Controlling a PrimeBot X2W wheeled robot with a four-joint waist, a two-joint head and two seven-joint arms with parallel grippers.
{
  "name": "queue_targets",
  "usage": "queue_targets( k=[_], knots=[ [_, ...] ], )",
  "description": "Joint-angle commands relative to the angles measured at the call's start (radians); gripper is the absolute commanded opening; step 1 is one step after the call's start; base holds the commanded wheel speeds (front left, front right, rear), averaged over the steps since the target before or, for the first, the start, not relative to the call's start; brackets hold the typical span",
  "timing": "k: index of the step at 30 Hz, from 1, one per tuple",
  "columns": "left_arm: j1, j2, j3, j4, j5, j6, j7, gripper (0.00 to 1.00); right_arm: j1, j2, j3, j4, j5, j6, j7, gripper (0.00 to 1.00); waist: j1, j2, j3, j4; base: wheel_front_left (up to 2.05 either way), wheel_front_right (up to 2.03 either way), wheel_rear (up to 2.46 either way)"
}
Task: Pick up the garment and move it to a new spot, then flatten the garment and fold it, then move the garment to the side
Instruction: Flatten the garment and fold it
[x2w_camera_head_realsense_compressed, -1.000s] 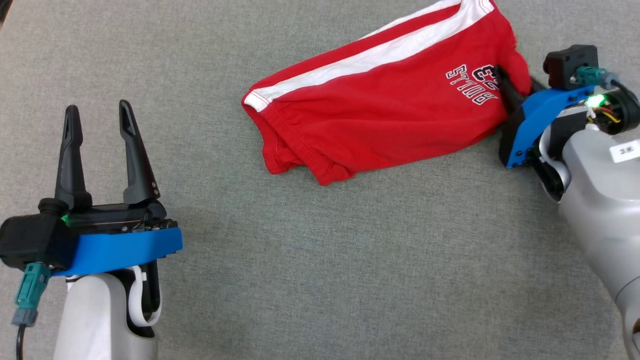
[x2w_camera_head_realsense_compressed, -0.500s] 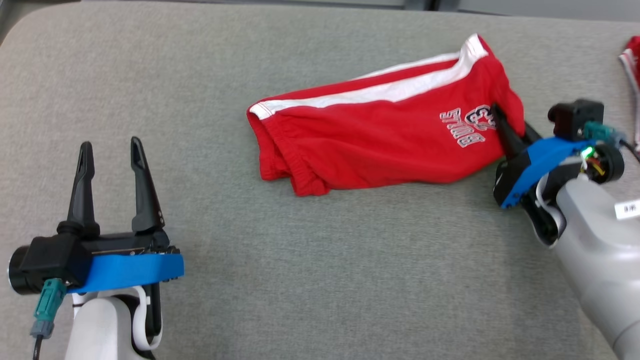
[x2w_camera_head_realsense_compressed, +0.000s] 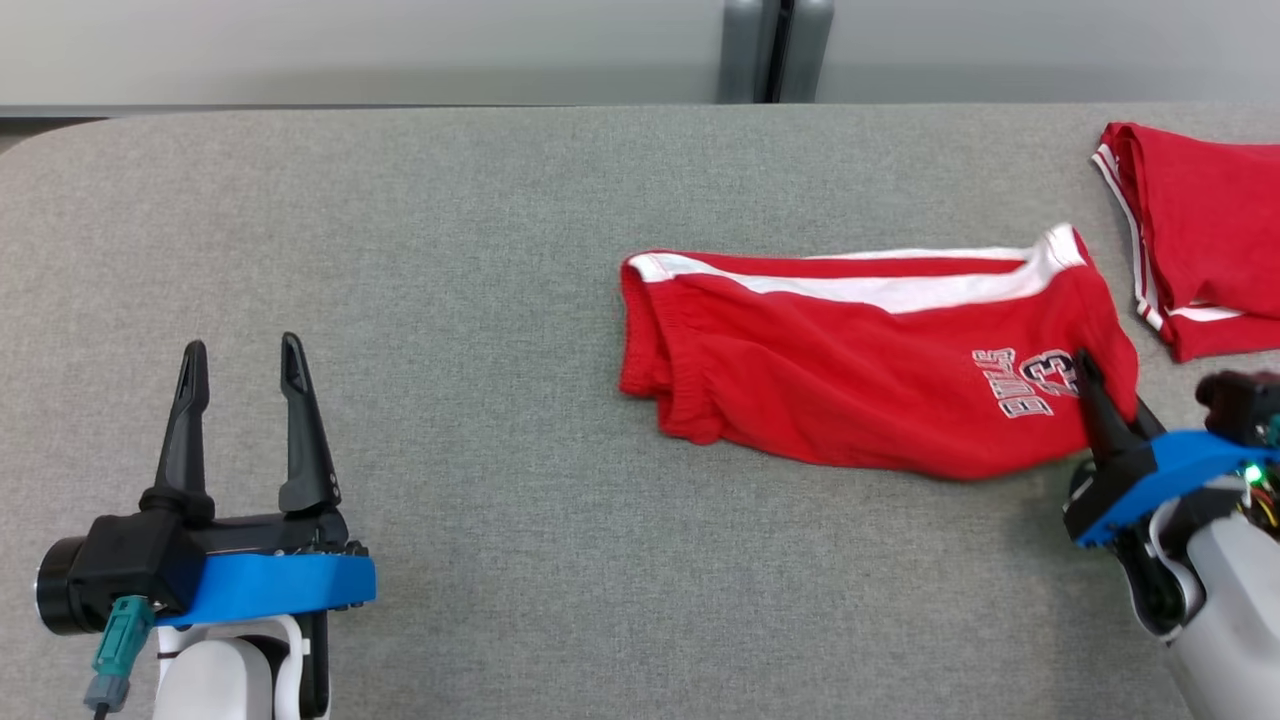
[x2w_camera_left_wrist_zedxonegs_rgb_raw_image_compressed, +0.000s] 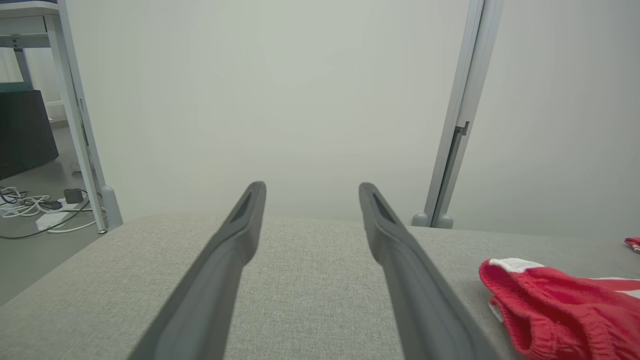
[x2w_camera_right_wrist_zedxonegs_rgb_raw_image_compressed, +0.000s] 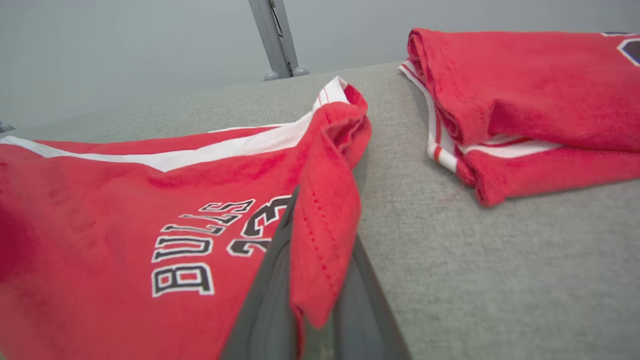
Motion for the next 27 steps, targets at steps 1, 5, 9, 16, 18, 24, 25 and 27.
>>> queue_targets(
  k=[1,5,9,16,18,24,25,27],
  knots=[
    [0.007,-0.001,-0.006,-0.003,0.001,-0.001,-0.004,1.0,0.026,-0.007,-0.018,-0.005,-0.012,0.0,-0.004,0.0,0.0001,0.0,-0.003,0.001,0.0,0.0,0.0],
    [0.014,-0.001,-0.016,-0.002,0.002,-0.004,-0.004,1.0,0.063,0.009,-0.075,-0.017,-0.035,0.0,-0.004,0.0,0.0001,0.0,-0.008,0.007,0.0,0.0,0.0],
    [0.012,-0.001,-0.022,0.005,0.0,-0.004,-0.004,1.0,0.053,0.036,-0.098,-0.03,-0.064,0.0,-0.004,0.0,0.0001,0.0,-0.012,0.014,0.0,0.0,0.0],
    [0.011,-0.001,-0.048,0.018,-0.003,-0.006,-0.004,1.0,-0.044,0.092,-0.086,-0.069,-0.111,0.0,-0.004,0.0,0.0001,0.0,-0.031,0.034,0.0,0.0,0.0],
    [0.008,-0.001,-0.053,0.023,-0.005,-0.006,-0.004,1.0,-0.079,0.112,-0.074,-0.074,-0.123,0.0,-0.001,0.0,0.0001,0.0,-0.036,0.044,0.0,0.0,0.0],
    [0.005,-0.001,-0.076,0.029,-0.012,-0.006,-0.004,1.0,-0.147,0.163,-0.019,-0.074,-0.152,0.0,0.016,0.0,0.0001,0.0,-0.041,0.078,0.0,0.0,0.0],
    [0.004,-0.001,-0.08,0.03,-0.013,-0.006,-0.004,1.0,-0.156,0.172,-0.003,-0.072,-0.156,0.0,0.02,0.0,0.0001,0.0,-0.04,0.084,0.0,0.0,0.0],
    [0.001,-0.001,-0.083,0.031,-0.015,-0.003,-0.004,1.0,-0.168,0.187,0.027,-0.067,-0.167,0.0,0.024,0.0,0.0001,0.0,-0.037,0.098,0.0,0.0,0.0]
  ],
)
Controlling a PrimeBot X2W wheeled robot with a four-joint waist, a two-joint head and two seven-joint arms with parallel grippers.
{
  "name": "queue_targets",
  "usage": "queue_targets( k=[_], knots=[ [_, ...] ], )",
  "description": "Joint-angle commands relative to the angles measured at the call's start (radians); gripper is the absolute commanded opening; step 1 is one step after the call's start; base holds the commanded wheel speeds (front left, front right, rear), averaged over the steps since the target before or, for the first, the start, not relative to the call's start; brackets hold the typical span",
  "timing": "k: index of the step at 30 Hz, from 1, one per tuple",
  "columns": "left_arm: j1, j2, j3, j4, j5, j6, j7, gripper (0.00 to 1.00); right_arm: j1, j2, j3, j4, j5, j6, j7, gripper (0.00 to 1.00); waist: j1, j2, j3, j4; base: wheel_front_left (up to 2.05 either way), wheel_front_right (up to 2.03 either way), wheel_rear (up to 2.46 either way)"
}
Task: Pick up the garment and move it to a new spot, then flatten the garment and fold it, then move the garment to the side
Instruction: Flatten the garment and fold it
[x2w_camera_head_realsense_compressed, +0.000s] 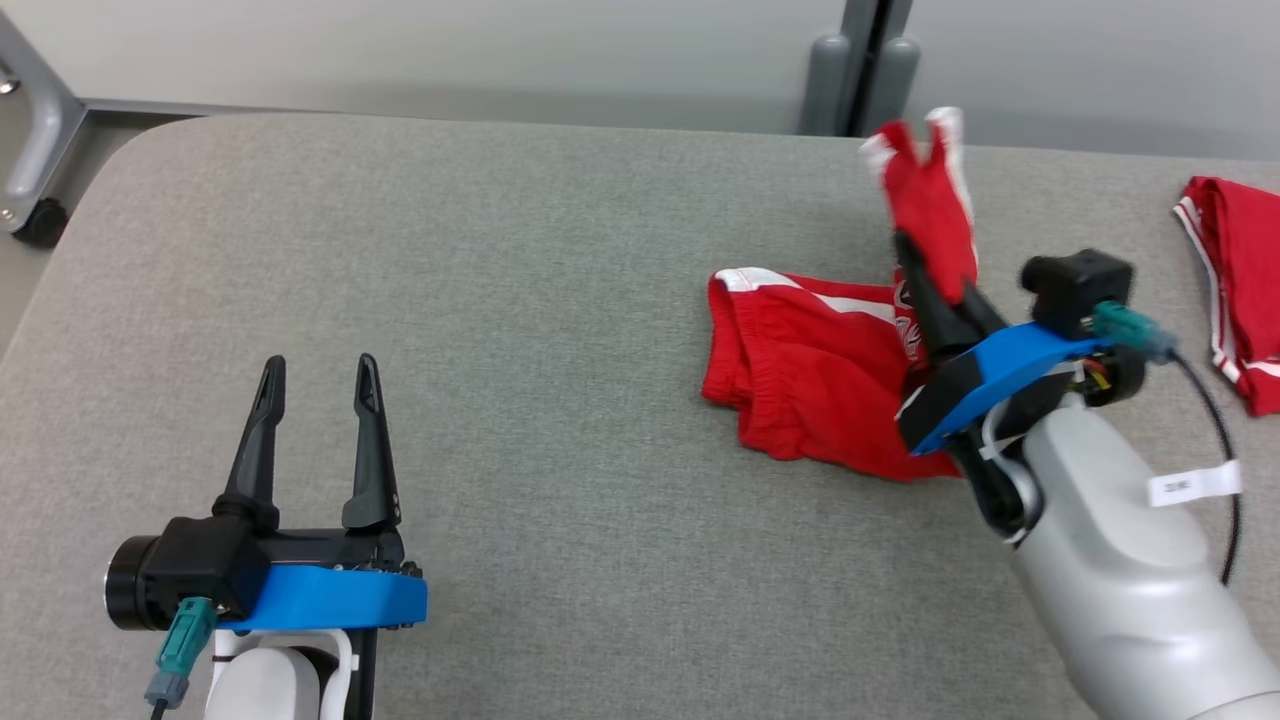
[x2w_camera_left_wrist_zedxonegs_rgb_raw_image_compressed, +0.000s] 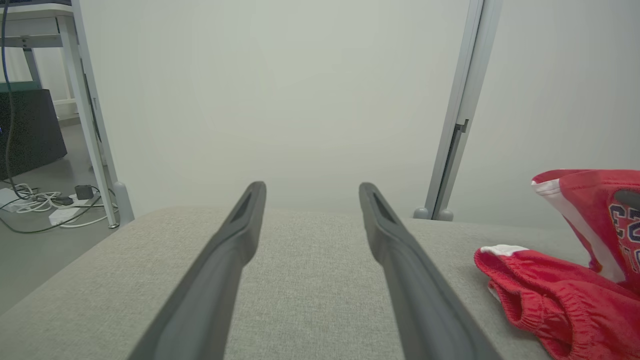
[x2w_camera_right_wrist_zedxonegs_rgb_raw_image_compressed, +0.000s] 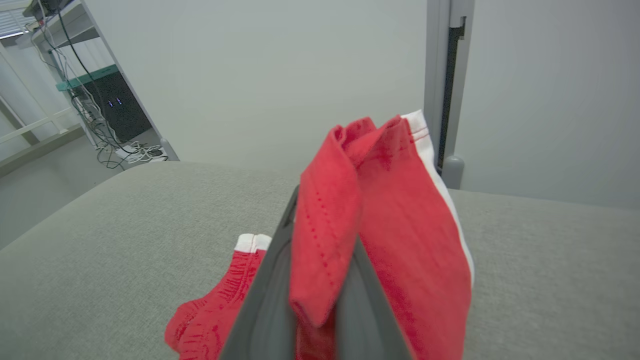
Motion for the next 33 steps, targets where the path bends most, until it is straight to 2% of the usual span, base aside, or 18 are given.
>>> queue_targets(
  k=[1,17,18,19,20,27,33],
  knots=[
    [-0.013,-0.001,0.002,0.0,-0.002,0.002,-0.004,1.0,-0.008,0.003,0.005,0.006,-0.003,0.001,0.004,0.0,0.0,0.0,0.005,0.007,0.0,0.0,0.0],
    [-0.024,-0.001,-0.007,-0.004,-0.018,0.015,-0.004,1.0,0.047,0.098,0.212,0.066,0.008,0.001,-0.019,0.0,0.0,0.0,0.034,0.047,0.0,0.0,0.0],
    [-0.026,-0.001,-0.01,-0.005,-0.02,0.017,-0.004,1.0,0.052,0.103,0.221,0.069,0.01,0.001,-0.021,0.2,0.0,0.0,0.034,0.048,0.0,0.0,0.0],
    [-0.027,-0.001,-0.012,-0.006,-0.02,0.018,-0.004,1.0,0.057,0.106,0.227,0.072,0.009,0.001,-0.022,0.47,0.0,0.0,0.035,0.048,0.0,0.0,0.0],
    [-0.027,-0.001,-0.013,-0.006,-0.02,0.02,-0.004,1.0,0.06,0.109,0.234,0.074,0.009,0.001,-0.023,1.0,0.0,0.0,0.035,0.048,0.0,0.0,0.0],
    [-0.027,-0.001,-0.014,0.001,-0.017,0.021,-0.004,1.0,0.098,0.118,0.285,0.027,0.005,0.001,-0.028,1.0,0.0,0.0,0.027,0.032,0.0,0.0,0.0],
    [-0.01,-0.001,-0.008,0.005,-0.009,0.019,-0.004,1.0,0.165,0.12,0.308,-0.092,0.014,0.001,-0.028,1.0,0.0,0.0,-0.001,-0.002,0.0,0.0,0.0]
  ],
)
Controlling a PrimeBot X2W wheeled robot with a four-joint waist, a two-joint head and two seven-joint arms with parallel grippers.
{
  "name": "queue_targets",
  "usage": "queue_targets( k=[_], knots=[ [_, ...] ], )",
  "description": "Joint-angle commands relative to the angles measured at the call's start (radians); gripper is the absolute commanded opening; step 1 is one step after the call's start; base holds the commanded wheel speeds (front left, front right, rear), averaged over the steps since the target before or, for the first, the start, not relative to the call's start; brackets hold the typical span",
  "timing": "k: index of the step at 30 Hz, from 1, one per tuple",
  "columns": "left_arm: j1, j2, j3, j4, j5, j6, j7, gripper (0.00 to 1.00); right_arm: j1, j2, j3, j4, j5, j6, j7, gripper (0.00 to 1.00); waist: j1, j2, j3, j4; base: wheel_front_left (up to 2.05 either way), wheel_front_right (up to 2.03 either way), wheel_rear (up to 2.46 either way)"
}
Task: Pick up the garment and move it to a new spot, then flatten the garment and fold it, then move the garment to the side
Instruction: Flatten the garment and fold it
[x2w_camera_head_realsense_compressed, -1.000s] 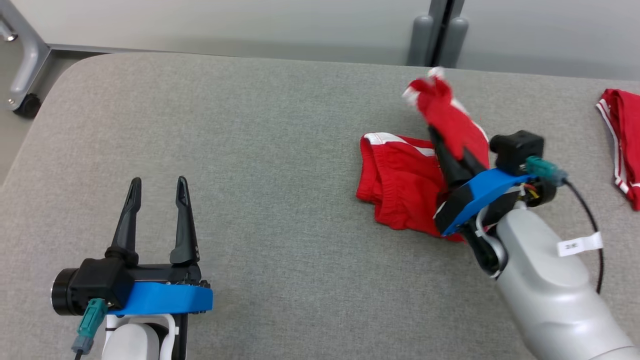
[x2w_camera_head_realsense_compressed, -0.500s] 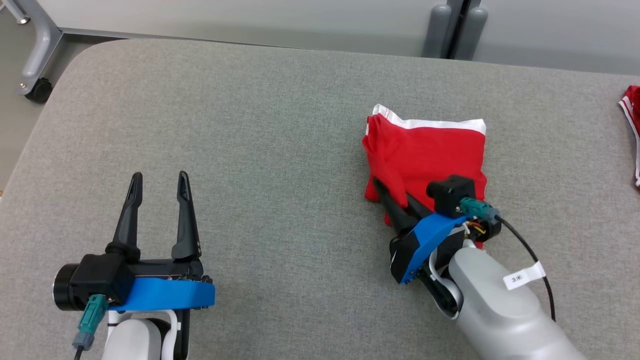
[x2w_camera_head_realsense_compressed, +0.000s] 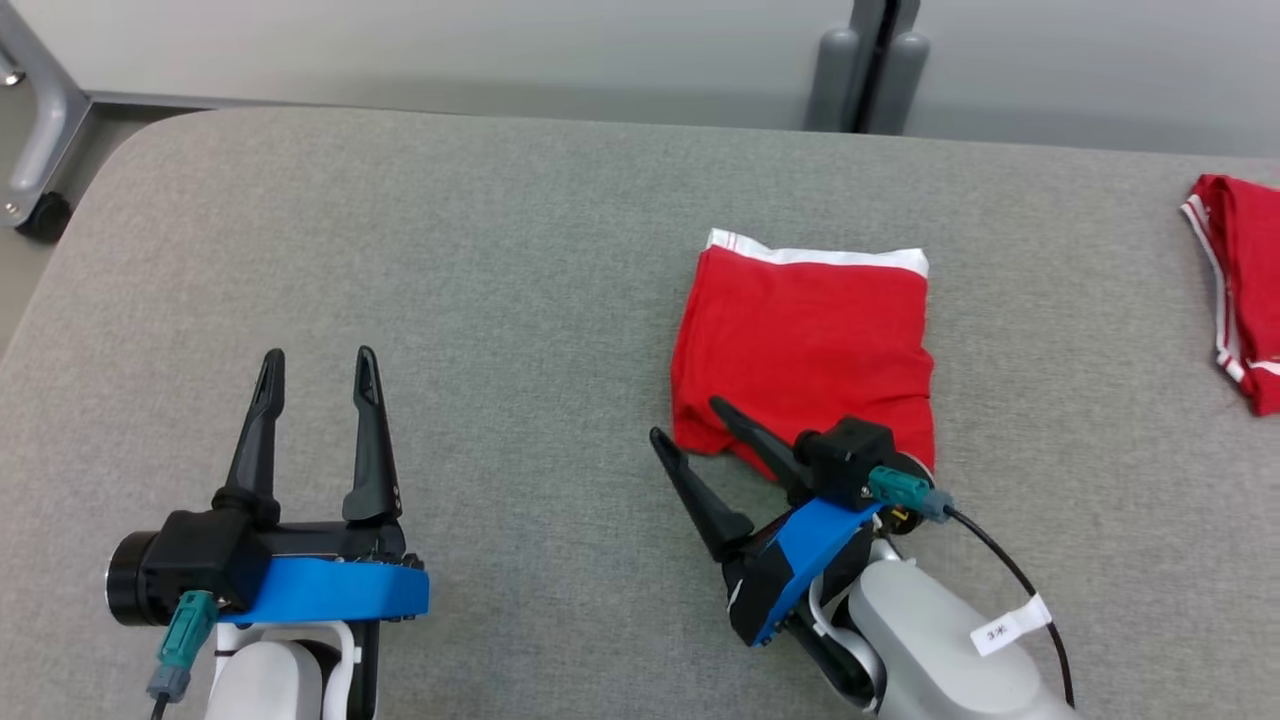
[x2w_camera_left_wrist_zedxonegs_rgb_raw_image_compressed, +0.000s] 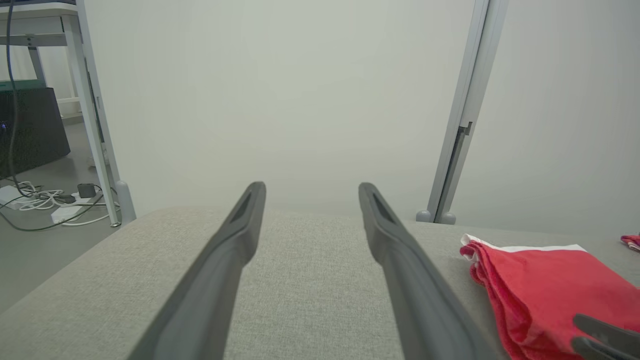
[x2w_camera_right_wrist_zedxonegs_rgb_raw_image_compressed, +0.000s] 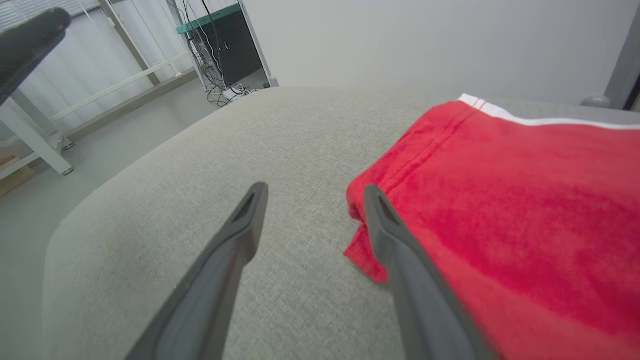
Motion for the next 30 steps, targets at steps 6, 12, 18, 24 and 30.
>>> queue_targets(
  k=[6,12,18,24,30],
  knots=[
    [0.024,-0.001,0.023,0.009,0.022,-0.011,-0.004,1.0,0.086,-0.034,-0.05,-0.131,-0.019,0.001,-0.004,1.0,0.0,0.0,-0.053,-0.07,0.0,0.0,0.0],
    [0.05,0.0,0.048,0.015,0.037,-0.017,-0.004,1.0,0.172,-0.066,-0.189,-0.234,-0.068,0.001,-0.004,1.0,0.0,0.0,-0.091,-0.133,0.0,0.0,0.0],
    [0.079,0.01,0.062,0.043,0.045,-0.023,-0.004,1.0,0.261,-0.08,-0.347,-0.307,-0.123,0.001,-0.004,1.0,0.0,0.0,-0.117,-0.185,0.0,0.0,0.0],
    [0.105,0.02,0.075,0.067,0.053,-0.023,-0.004,1.0,0.346,-0.075,-0.497,-0.362,-0.176,0.001,-0.004,1.0,0.0,0.0,-0.144,-0.214,0.0,0.0,0.0],
    [0.131,0.027,0.074,0.075,0.059,-0.019,-0.004,1.0,0.422,-0.055,-0.596,-0.418,-0.216,0.001,-0.004,1.0,0.0,0.0,-0.165,-0.218,0.0,0.0,0.0]
  ],
)
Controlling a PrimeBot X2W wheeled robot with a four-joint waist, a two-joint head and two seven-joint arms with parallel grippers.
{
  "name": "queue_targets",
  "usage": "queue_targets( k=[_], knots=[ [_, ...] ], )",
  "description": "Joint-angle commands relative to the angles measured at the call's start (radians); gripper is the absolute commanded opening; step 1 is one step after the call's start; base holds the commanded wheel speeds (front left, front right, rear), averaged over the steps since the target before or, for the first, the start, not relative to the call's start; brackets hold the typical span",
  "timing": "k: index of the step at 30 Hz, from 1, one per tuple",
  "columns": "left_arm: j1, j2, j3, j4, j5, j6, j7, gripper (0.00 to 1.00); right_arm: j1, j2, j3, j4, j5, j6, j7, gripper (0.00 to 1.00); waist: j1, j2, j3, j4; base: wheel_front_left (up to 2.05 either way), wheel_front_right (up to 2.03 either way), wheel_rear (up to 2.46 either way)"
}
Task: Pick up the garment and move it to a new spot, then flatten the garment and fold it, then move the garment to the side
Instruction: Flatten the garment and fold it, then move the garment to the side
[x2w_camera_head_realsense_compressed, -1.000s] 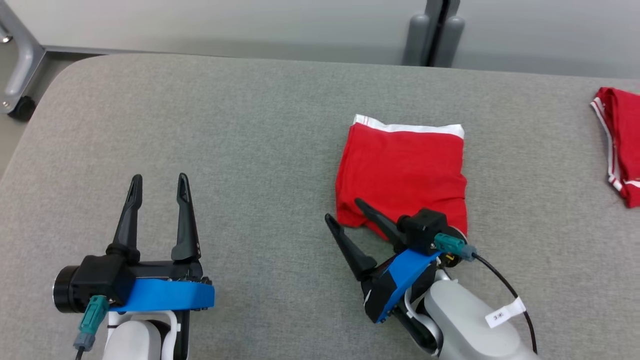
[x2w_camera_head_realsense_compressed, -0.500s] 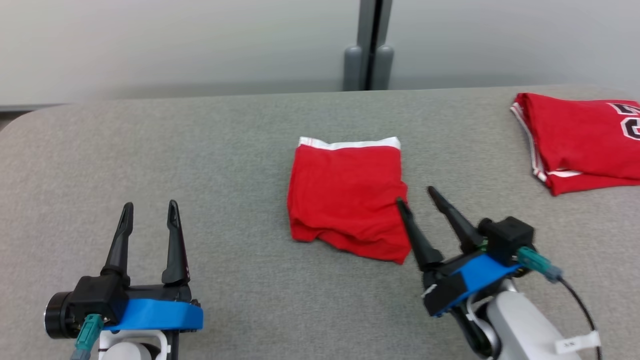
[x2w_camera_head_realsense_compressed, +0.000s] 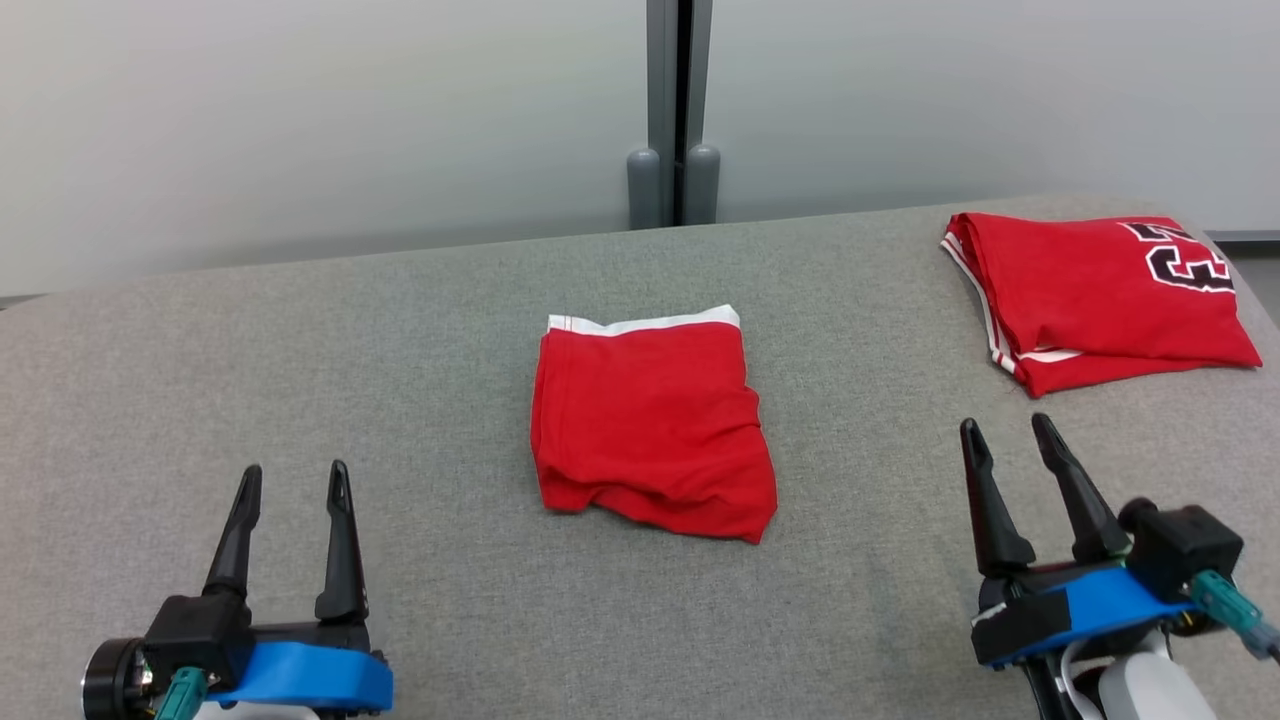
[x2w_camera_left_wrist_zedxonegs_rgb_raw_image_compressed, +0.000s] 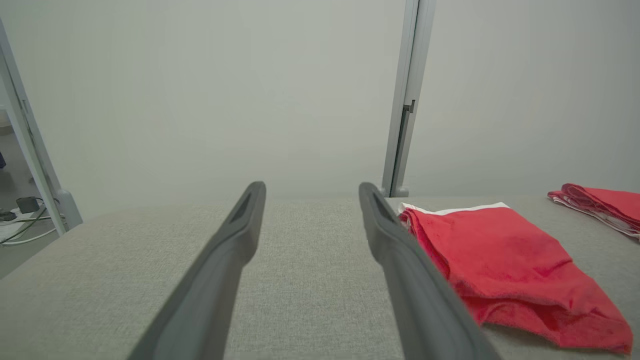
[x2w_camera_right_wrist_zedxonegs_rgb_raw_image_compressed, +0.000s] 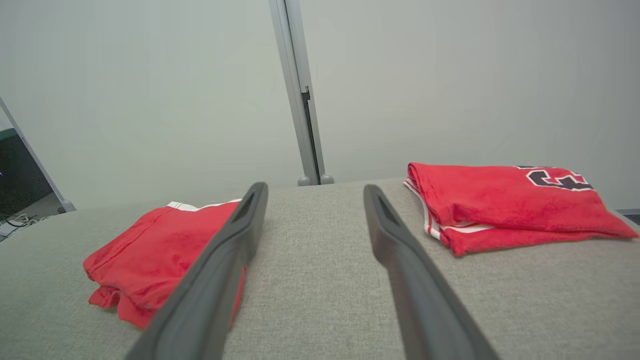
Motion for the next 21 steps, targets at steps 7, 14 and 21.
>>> queue_targets(
  k=[7,14,21],
  knots=[
    [0.043,0.017,0.001,-0.001,0.005,0.009,0.001,1.0,0.091,0.03,-0.042,-0.078,-0.054,0.001,0.014,1.0,0.0001,0.0,-0.025,0.016,0.0,0.0,0.0],
    [0.055,0.027,0.001,-0.035,-0.006,0.016,0.031,1.0,0.136,0.054,-0.042,-0.154,-0.098,0.001,0.065,1.0,0.0001,0.0,-0.031,0.043,0.0,0.0,0.0],
    [0.066,0.03,0.0,-0.076,-0.018,0.028,0.081,1.0,0.159,0.061,-0.05,-0.184,-0.119,0.001,0.103,1.0,0.0001,0.0,-0.035,0.062,0.0,0.0,0.0]
  ],
)
